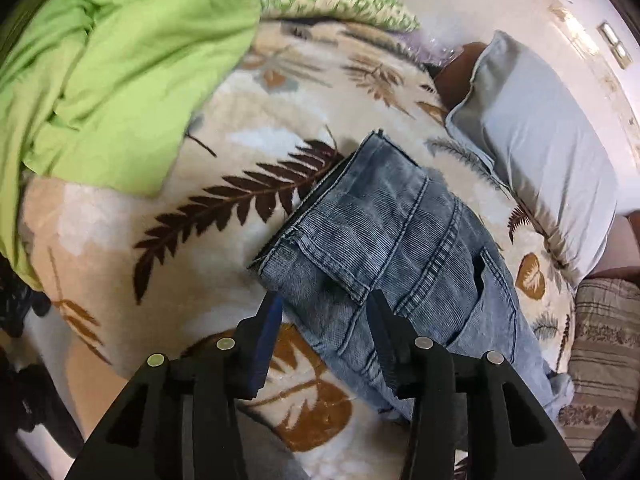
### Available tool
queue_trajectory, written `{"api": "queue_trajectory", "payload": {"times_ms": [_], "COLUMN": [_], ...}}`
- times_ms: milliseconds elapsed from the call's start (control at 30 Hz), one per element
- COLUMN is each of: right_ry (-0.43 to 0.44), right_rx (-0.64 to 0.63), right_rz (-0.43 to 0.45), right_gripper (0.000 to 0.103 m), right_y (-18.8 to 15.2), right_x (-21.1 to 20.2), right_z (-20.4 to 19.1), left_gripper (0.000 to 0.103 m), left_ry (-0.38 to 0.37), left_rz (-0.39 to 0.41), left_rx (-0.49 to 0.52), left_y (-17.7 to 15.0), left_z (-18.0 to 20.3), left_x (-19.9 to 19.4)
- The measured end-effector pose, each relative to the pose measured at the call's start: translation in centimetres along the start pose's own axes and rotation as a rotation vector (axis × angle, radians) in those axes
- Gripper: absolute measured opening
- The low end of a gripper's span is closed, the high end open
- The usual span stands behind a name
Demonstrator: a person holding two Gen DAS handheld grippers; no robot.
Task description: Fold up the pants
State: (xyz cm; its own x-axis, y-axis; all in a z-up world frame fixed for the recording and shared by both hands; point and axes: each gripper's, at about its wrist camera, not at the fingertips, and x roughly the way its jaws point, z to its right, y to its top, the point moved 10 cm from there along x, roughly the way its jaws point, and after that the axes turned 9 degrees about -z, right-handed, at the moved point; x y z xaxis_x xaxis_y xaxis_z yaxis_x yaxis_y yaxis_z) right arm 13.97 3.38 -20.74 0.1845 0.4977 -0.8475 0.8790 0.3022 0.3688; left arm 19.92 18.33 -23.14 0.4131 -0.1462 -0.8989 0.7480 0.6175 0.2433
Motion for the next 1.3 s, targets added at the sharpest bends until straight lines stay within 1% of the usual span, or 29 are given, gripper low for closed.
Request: {"api": "queue_trajectory", "payload": {"times_ms": [100, 133, 233, 267, 333, 433, 467, 567, 633, 667, 767, 900, 933, 967, 1000, 1033, 1067, 1100, 1167, 1200, 1233, 1300], "right_ry": [-0.009, -0.009, -0.009, -0.015, -0.036, -0.068, -0.077, -0.143, -0.174, -0.196, -0.238, -0.318, -0.325, -0.34, -0.388, -0.428, -0.471, -0.486, -0.453, -0.463, -0.468, -0.471], "right_rx": [0.061, 0.087, 0.189, 0.22, 0.279, 0.376, 0.407, 0.521, 0.614, 0.656, 0.725, 0.819, 0.844, 0.872, 0.91, 0.922, 0.931, 0.951, 0.976, 0.973, 0.956, 0.944], "right_rz": [0.04, 0.055, 0.117, 0.136, 0.176, 0.249, 0.268, 0.316, 0.337, 0.342, 0.349, 0.309, 0.298, 0.279, 0.256, 0.238, 0.211, 0.168, 0.112, 0.107, 0.129, 0.12], "right_gripper": [0.053, 0.053, 0.055, 0.056, 0.056, 0.061, 0.061, 0.062, 0.062, 0.062, 0.062, 0.061, 0.061, 0.061, 0.061, 0.061, 0.061, 0.06, 0.046, 0.037, 0.021, 0.017], "right_y": [-0.3, -0.3, -0.9, -1.1, -1.7, -3.1, -3.6, -5.5, -7.3, -8.3, -10.1, -11.6, -12.0, -12.3, -12.7, -13.1, -13.5, -14.0, -14.9, -15.1, -14.9, -15.2], "right_x": [-2.7, -3.5, -6.6, -7.6, -9.8, -13.4, -14.3, -16.8, -18.3, -19.0, -20.3, -21.0, -21.0, -20.9, -20.7, -20.5, -20.2, -19.3, -17.8, -17.8, -18.3, -18.3], "right_z": [2.8, 3.8, 7.6, 8.7, 11.1, 15.3, 16.7, 21.8, 25.4, 27.0, 30.3, 34.2, 35.0, 36.0, 37.3, 38.0, 38.8, 39.7, 40.2, 40.3, 40.0, 39.7], "left_gripper": [0.044, 0.044, 0.044, 0.044, 0.044, 0.044, 0.044, 0.044, 0.044, 0.044, 0.044, 0.044, 0.044, 0.044, 0.044, 0.044, 0.044, 0.044, 0.044, 0.044, 0.044, 0.044], "left_ry": [-0.051, -0.065, -0.114, -0.123, -0.142, -0.175, -0.191, -0.204, -0.214, -0.221, -0.236, -0.252, -0.252, -0.248, -0.249, -0.252, -0.251, -0.25, -0.248, -0.244, -0.241, -0.238], "left_rz": [0.033, 0.031, 0.031, 0.026, -0.003, -0.045, -0.06, -0.091, -0.109, -0.119, -0.147, -0.172, -0.175, -0.181, -0.187, -0.193, -0.201, -0.203, -0.204, -0.207, -0.212, -0.226], "left_rx": [0.036, 0.053, 0.108, 0.122, 0.165, 0.227, 0.25, 0.319, 0.355, 0.375, 0.42, 0.495, 0.509, 0.523, 0.531, 0.539, 0.547, 0.553, 0.568, 0.574, 0.58, 0.591], "left_y": [-1.7, -2.5, -4.8, -5.1, -6.2, -7.5, -8.2, -9.9, -10.9, -11.6, -12.9, -14.3, -14.7, -15.1, -15.2, -15.5, -16.1, -16.3, -17.2, -17.6, -18.0, -19.0], "left_z": [1.7, 1.9, 4.9, 4.9, 6.6, 9.2, 10.3, 13.1, 14.7, 15.7, 18.0, 21.5, 22.3, 23.3, 23.9, 24.4, 25.5, 26.0, 27.0, 27.3, 27.6, 28.5], "left_x": [-1.3, -1.6, -2.0, -2.4, -2.2, -2.2, -2.1, -1.9, -1.7, -1.5, -0.9, 0.0, 0.4, 0.9, 1.1, 1.3, 1.6, 1.7, 2.2, 2.4, 2.6, 3.2]}}
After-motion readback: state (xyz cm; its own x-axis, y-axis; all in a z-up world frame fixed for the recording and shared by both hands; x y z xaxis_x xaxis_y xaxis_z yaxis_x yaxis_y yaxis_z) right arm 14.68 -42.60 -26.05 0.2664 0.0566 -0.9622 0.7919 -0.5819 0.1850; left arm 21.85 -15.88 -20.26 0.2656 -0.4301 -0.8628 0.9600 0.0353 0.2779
